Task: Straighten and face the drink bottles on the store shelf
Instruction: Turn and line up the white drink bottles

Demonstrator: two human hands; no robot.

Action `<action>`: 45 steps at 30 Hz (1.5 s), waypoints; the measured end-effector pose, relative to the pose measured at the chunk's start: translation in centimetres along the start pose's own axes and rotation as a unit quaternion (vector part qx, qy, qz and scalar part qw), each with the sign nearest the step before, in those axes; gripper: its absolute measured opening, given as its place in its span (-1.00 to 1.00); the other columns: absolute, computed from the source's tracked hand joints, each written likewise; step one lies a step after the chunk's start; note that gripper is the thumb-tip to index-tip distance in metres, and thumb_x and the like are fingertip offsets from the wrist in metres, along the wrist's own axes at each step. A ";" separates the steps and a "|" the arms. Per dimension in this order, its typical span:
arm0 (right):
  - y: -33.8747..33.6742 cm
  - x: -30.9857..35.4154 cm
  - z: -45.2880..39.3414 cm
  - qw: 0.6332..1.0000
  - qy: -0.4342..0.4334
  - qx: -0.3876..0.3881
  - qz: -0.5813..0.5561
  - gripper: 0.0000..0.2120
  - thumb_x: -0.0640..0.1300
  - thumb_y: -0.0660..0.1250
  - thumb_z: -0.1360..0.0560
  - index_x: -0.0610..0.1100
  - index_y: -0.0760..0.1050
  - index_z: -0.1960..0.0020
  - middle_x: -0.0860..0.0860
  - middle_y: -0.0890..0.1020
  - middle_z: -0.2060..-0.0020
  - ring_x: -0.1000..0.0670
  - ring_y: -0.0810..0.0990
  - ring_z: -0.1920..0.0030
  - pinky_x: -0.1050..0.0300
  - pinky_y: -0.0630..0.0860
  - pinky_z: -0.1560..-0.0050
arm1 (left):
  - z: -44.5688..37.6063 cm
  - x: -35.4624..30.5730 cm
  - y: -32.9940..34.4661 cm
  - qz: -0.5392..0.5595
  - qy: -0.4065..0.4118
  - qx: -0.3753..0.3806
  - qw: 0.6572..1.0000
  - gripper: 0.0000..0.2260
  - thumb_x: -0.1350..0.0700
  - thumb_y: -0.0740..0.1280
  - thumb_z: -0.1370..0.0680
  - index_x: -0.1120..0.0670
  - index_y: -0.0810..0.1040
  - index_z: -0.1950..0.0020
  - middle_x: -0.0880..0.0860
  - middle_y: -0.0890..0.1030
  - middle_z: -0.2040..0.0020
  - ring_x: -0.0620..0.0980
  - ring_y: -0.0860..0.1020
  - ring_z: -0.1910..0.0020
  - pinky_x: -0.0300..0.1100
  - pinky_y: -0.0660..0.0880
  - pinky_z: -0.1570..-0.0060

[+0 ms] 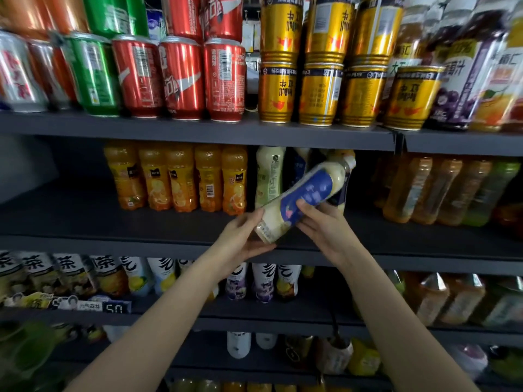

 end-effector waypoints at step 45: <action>2.3 3.6 3.9 0.954 -0.150 0.074 0.248 -0.58 -0.43 0.48 -0.31 -0.17 0.51 -0.11 -0.01 0.65 0.01 0.10 0.63 -0.01 0.24 0.57 0.01 | 2.8 -3.8 0.9 -0.429 0.275 0.041 0.859 -0.51 0.16 0.49 -0.39 -0.05 0.39 -0.24 -0.17 0.51 -0.16 -0.23 0.48 -0.17 -0.33 0.43 -0.17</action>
Point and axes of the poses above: each hand's wrist, its own z-axis away from the middle knuckle, its own y-axis out of the palm, x = y × z, the point moved 8 cm from there along -z, towards the middle knuckle
